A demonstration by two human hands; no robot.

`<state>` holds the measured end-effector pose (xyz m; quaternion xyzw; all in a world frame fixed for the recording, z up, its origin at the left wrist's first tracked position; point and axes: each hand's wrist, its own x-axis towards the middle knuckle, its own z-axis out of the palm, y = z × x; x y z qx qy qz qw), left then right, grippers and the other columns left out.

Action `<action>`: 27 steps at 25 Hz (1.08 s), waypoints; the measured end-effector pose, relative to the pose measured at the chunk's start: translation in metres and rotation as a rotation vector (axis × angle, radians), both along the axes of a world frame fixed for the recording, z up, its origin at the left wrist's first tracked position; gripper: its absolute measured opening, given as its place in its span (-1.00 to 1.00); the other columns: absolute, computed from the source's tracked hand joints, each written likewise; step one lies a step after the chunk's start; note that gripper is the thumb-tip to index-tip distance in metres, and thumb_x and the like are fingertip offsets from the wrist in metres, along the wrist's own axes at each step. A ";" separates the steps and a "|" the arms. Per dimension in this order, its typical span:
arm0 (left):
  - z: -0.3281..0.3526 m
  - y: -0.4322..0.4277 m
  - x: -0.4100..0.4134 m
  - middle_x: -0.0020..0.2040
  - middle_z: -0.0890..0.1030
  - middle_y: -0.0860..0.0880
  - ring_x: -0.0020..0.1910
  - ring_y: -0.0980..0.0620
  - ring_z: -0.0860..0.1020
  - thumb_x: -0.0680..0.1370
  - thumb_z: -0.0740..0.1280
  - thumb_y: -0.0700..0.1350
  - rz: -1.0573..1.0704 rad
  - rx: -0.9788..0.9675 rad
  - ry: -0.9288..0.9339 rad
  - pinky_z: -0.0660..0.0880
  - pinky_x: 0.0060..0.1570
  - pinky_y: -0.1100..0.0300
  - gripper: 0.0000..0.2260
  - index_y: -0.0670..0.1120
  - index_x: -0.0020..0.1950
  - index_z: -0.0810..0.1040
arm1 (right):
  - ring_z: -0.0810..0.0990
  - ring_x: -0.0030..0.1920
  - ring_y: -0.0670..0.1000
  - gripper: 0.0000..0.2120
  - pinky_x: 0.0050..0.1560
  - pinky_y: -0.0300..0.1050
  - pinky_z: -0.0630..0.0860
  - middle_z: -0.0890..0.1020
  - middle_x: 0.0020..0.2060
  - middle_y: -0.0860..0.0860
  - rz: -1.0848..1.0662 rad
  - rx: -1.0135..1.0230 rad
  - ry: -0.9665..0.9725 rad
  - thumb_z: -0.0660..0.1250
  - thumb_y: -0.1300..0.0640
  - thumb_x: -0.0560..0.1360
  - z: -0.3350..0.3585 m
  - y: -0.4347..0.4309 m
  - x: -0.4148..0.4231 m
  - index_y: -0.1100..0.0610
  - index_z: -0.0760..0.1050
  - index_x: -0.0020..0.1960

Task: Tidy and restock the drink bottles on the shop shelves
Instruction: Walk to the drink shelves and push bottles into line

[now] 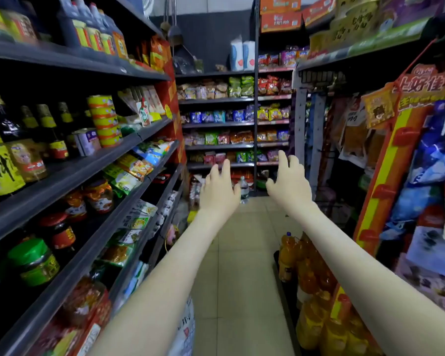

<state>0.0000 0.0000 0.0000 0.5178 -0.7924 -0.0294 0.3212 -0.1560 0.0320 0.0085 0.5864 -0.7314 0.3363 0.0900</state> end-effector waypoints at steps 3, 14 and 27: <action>-0.042 -0.006 -0.014 0.49 0.17 -0.15 0.43 -0.15 0.23 0.63 0.16 -0.04 -0.036 0.127 -0.035 0.34 0.30 -0.01 -0.45 -0.10 0.55 0.02 | 0.28 0.33 0.22 -0.35 0.01 0.07 0.46 0.23 0.42 0.19 -0.043 0.120 -0.028 0.22 0.13 0.56 -0.044 -0.009 -0.013 0.16 0.00 0.54; -0.217 -0.066 -0.023 0.42 0.26 -0.18 0.32 -0.21 0.36 0.61 0.19 -0.07 0.023 0.524 -0.204 0.39 0.13 -0.02 -0.46 -0.07 0.54 0.06 | 0.22 0.39 0.19 -0.29 0.11 0.08 0.46 0.17 0.45 0.16 0.111 0.592 -0.048 0.26 0.02 0.54 -0.234 -0.093 -0.014 0.11 -0.04 0.55; -0.248 -0.437 -0.064 0.45 0.21 -0.19 0.35 -0.20 0.30 0.61 0.15 -0.11 -0.172 0.584 -0.395 0.38 0.14 -0.03 -0.46 -0.03 0.55 0.02 | 0.22 0.38 0.15 -0.32 0.12 0.08 0.45 0.17 0.44 0.13 0.061 0.734 -0.141 0.23 0.03 0.56 -0.278 -0.447 -0.051 0.06 -0.05 0.55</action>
